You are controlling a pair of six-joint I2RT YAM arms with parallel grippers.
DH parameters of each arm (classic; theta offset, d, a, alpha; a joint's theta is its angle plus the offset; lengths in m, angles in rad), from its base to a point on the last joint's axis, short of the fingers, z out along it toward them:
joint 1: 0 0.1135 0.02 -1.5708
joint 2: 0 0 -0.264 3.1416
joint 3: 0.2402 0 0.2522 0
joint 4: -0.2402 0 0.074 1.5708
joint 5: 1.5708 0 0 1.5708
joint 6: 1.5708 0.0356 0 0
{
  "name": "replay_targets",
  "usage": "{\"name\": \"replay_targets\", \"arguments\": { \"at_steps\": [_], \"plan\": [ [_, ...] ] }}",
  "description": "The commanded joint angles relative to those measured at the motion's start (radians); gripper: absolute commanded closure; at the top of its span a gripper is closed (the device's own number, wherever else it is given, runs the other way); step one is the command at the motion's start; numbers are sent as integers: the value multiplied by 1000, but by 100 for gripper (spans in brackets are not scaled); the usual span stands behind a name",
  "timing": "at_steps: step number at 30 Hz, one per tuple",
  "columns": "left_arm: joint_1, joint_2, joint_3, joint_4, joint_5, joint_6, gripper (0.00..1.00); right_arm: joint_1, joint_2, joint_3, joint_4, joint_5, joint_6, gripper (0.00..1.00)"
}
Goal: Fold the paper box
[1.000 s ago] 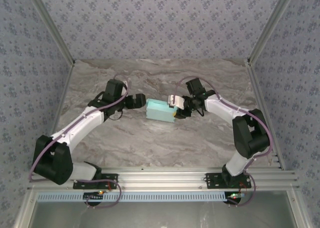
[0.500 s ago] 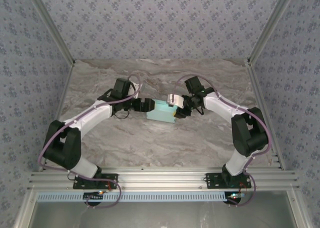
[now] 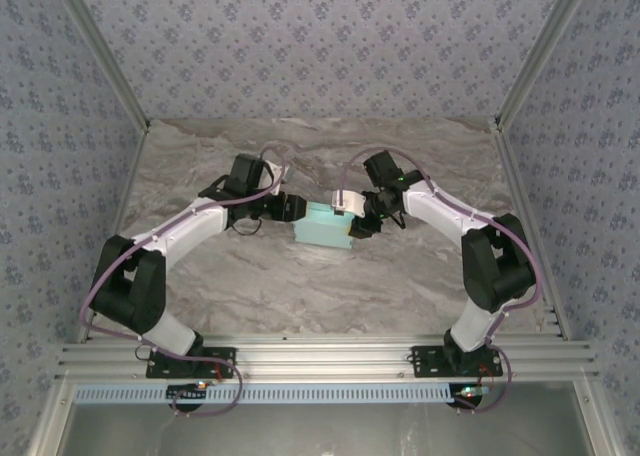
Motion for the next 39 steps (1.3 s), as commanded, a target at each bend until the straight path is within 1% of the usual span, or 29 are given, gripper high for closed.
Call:
{"name": "replay_targets", "arguments": {
  "at_steps": [1, 3, 6, 7, 9, 11, 15, 20, 22, 23, 26, 29, 35, 39],
  "plan": [
    [-31, 2, 44, -36, -18, 18, 45, 9, 41, -9, -98, 70, 17, 60],
    [-42, 2, 56, -72, -82, 29, 39, 11, 40, -11, -95, 73, 19, 60],
    [-49, 6, 59, -94, -142, 43, 40, 12, 39, -13, -95, 76, 24, 61],
    [-50, 12, 64, -102, -161, 47, 43, 12, 38, -15, -93, 78, 25, 61],
    [-50, 21, 84, -138, -209, 57, 51, 14, 35, -19, -92, 75, 21, 61],
    [-51, 20, 91, -150, -226, 69, 60, 16, 36, -20, -93, 79, 19, 61],
    [-66, 20, 116, -185, -276, 99, 69, 24, 30, -27, -79, 97, 19, 62],
    [-89, 44, 157, -226, -300, 116, 87, 35, 27, -28, -63, 112, 24, 62],
    [-90, 64, 177, -252, -297, 116, 98, 39, 28, -28, -60, 116, 29, 62],
    [-90, 74, 188, -264, -298, 108, 100, 39, 31, -24, -66, 114, 31, 62],
    [-95, 84, 192, -254, -284, 97, 100, 47, 32, -26, -67, 128, 34, 62],
    [-94, 85, 203, -269, -318, 96, 100, 53, 30, -28, -68, 140, 33, 62],
    [-95, 78, 237, -319, -336, 99, 100, 62, 28, -28, -62, 168, 31, 62],
    [-96, 78, 248, -332, -305, 71, 100, 62, 35, -28, -55, 170, 30, 62]
  ]
}}
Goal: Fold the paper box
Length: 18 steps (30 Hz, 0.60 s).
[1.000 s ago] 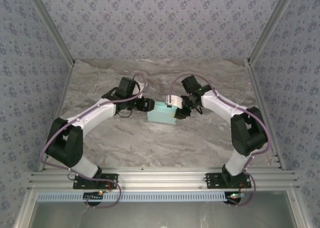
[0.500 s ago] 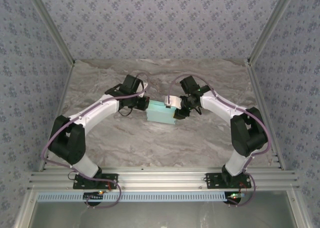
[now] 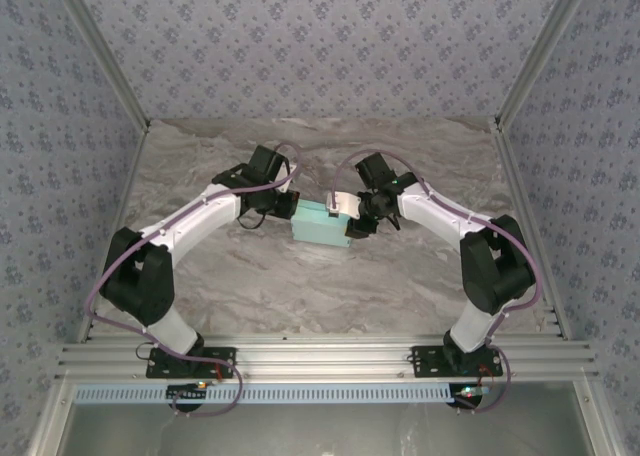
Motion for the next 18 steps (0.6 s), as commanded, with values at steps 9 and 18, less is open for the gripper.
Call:
{"name": "replay_targets", "arguments": {
  "at_steps": [9, 18],
  "plan": [
    [-11, 37, 74, -58, 39, -54, 100, 18, 56, -28, -77, 113, -8, 62],
    [-12, 54, 124, -117, 48, -66, 100, 34, 48, -28, -67, 146, -23, 60]
  ]
}}
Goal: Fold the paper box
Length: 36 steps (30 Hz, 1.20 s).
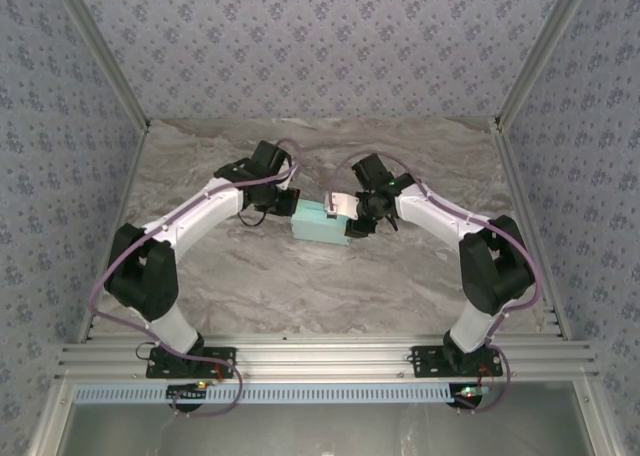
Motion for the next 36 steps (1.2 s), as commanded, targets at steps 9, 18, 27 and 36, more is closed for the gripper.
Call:
{"name": "replay_targets", "arguments": {
  "at_steps": [9, 18, 27, 36],
  "plan": [
    [-12, 36, 44, -58, 63, -114, 100, 14, 59, -28, -72, 105, -8, 61],
    [-12, 47, 55, -56, 116, -146, 100, 9, 62, -28, -61, 101, 8, 61],
    [-15, 30, -29, -1, 101, -142, 100, 9, 60, -28, -49, 99, 6, 61],
    [-17, -9, -156, 97, 54, -111, 100, 8, 51, -65, -40, 82, -14, 61]
  ]
}}
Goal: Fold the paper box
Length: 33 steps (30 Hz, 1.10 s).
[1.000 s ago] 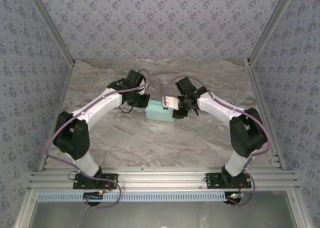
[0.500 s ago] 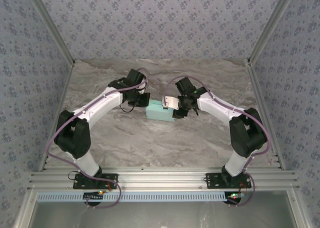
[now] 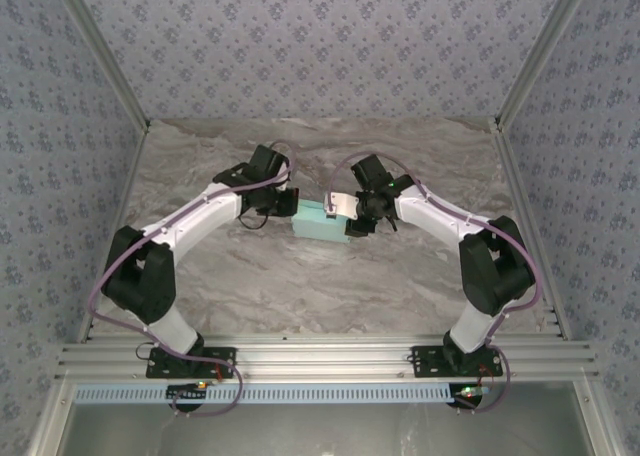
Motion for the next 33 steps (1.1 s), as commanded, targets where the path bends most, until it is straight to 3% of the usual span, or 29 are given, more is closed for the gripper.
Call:
{"name": "replay_targets", "arguments": {
  "at_steps": [1, 13, 22, 25, 29, 33],
  "plan": [
    [-20, 19, -78, -6, 30, 19, 100, 3, 57, -55, -63, 48, -18, 61],
    [-32, 22, -166, 81, -31, 53, 100, -10, 78, -37, -91, 48, -19, 61],
    [-33, 7, -166, 63, -14, 60, 96, 3, 90, -36, -117, 42, -49, 61],
    [-30, -6, -173, 65, 7, 60, 85, 8, 93, -35, -111, 40, -59, 61],
    [-5, -52, -169, 113, 162, 107, 71, 9, 102, -37, -123, 60, -86, 61],
    [83, -102, -142, 129, 308, 138, 61, 2, 107, -35, -126, 56, -101, 61]
  ]
}}
